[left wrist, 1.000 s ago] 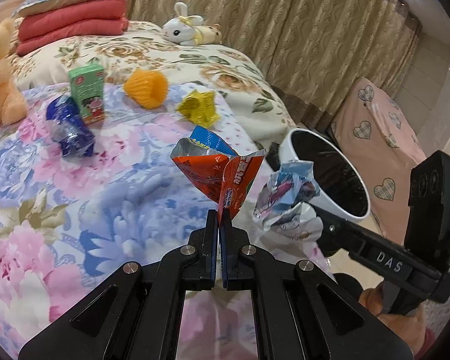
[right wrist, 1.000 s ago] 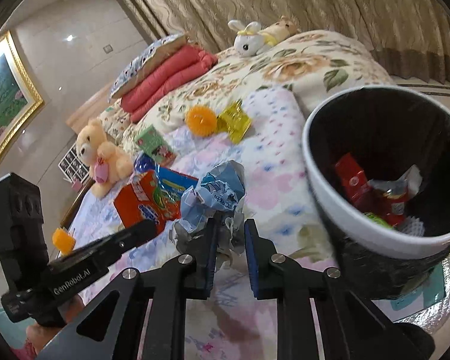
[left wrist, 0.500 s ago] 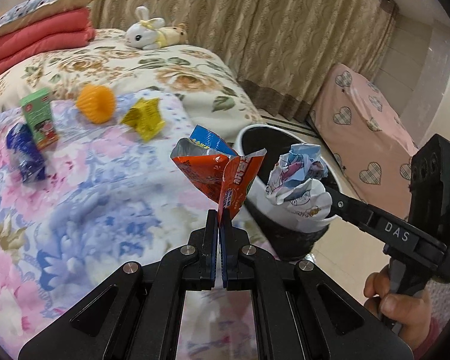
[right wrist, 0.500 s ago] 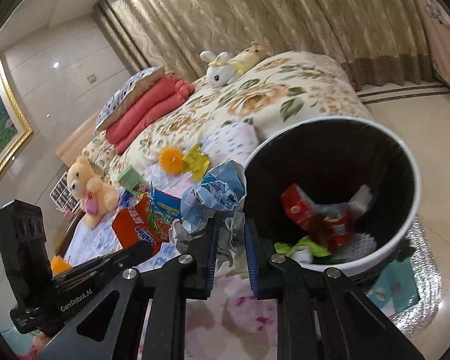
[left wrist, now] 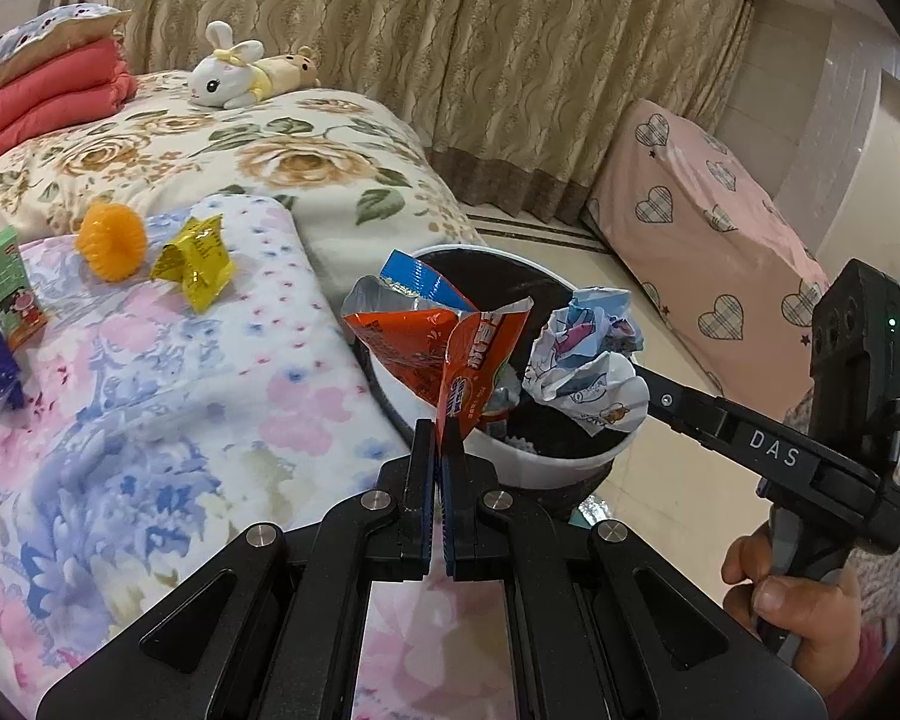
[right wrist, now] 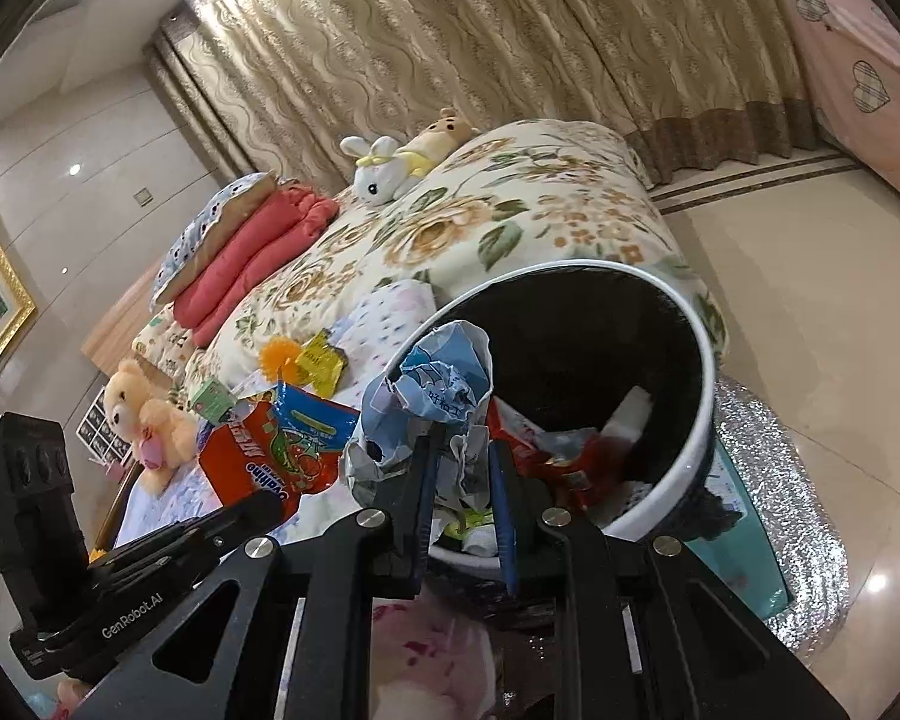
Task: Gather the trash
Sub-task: 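Carry the orange wrapper and crumpled tissue over the bin with both grippers, then open both grippers to drop the wrapper and tissue into the bin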
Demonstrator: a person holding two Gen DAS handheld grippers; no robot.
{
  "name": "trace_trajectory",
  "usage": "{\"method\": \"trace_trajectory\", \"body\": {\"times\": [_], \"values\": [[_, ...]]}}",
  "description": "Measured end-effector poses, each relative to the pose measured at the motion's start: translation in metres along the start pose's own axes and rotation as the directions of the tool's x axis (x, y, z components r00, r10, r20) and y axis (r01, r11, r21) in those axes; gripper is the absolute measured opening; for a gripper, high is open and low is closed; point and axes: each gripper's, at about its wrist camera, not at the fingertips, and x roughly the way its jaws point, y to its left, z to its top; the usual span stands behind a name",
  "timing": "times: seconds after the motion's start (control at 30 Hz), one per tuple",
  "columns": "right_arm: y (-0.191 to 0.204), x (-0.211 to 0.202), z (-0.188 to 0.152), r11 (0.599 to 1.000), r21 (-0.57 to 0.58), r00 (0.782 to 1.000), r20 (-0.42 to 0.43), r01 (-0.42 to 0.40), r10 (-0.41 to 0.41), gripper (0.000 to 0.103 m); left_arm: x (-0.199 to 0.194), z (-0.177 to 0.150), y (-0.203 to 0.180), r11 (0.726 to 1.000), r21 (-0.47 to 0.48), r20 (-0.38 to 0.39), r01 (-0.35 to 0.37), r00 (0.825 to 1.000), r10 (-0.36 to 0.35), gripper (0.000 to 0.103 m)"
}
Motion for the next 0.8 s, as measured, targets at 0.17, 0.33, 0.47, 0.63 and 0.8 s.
{"method": "trace_trajectory", "body": {"times": [0.17,0.33,0.47,0.63,0.8], "values": [[-0.007,0.002,0.003,1.000,0.013,1.000,0.004,0.011,-0.011,0.018,0.005,0.003,-0.004,1.000,0.007,-0.004,0.001,1.000,-0.001,0.001],[-0.013,0.004,0.006,1.000,0.020,1.000,0.004,0.020,-0.020,0.018,0.010,0.006,-0.006,1.000,0.013,-0.010,0.004,1.000,-0.004,0.001],[-0.018,0.004,0.010,0.999,0.025,1.000,0.008,0.029,-0.029,0.018,0.015,0.008,-0.010,1.000,0.020,-0.015,0.007,1.000,-0.007,0.001],[-0.026,0.004,0.014,0.999,0.032,0.999,0.009,0.040,-0.040,0.018,0.022,0.011,-0.015,1.000,0.029,-0.024,0.014,1.000,-0.013,0.001],[-0.032,0.004,0.017,0.998,0.039,0.999,0.010,0.049,-0.049,0.018,0.028,0.014,-0.020,0.999,0.039,-0.032,0.019,0.999,-0.018,0.001]]}}
